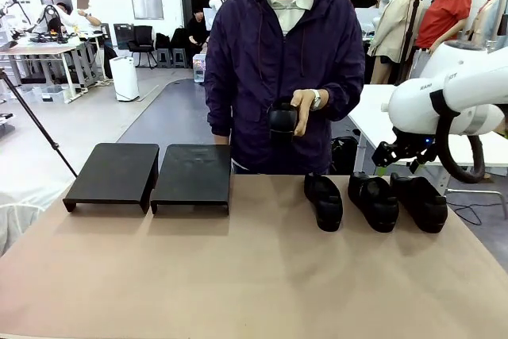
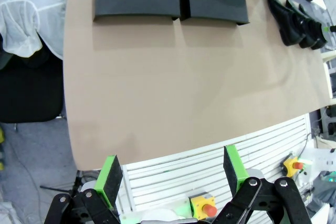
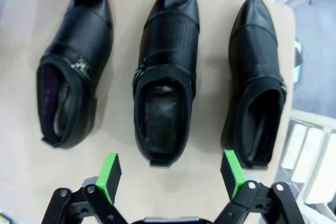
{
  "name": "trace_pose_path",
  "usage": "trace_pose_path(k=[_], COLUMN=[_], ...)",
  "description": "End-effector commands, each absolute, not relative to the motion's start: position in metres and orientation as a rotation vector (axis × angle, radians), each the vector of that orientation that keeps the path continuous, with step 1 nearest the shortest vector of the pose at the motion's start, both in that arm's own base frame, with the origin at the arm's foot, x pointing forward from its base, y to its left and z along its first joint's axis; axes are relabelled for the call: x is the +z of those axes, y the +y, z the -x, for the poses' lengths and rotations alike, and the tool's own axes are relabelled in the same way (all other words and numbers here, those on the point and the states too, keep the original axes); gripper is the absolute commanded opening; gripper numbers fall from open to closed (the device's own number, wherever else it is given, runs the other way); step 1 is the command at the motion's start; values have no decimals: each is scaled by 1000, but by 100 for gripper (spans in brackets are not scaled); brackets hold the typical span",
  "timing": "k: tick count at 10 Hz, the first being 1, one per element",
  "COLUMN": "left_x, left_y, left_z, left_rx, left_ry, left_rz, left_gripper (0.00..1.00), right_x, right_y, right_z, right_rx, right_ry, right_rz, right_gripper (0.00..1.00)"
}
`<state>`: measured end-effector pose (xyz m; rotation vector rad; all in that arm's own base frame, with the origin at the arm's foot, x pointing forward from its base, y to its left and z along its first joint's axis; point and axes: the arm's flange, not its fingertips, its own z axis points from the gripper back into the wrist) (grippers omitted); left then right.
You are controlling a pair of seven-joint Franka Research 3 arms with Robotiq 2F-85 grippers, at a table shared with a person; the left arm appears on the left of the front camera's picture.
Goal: Organize the shoes by placing them on the stand.
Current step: Pick up one Shoe and place it in the middle of the table.
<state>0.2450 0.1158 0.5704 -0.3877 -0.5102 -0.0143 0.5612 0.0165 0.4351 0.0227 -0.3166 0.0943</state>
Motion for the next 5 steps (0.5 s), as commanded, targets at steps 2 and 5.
trace_pose_path(k=[2,5], left_x=[570,570], left_y=[117,117], left_z=[-245,-245], left_rx=[-22,-22], left_ry=[-511,-511], left_rz=[384,384], left_gripper=[100,100], right_x=[414,387], right_y=[10,10], right_z=[-589,-601], right_rx=[-2,-21], right_ry=[-362,-329], right_rz=[16,34], right_gripper=[100,100])
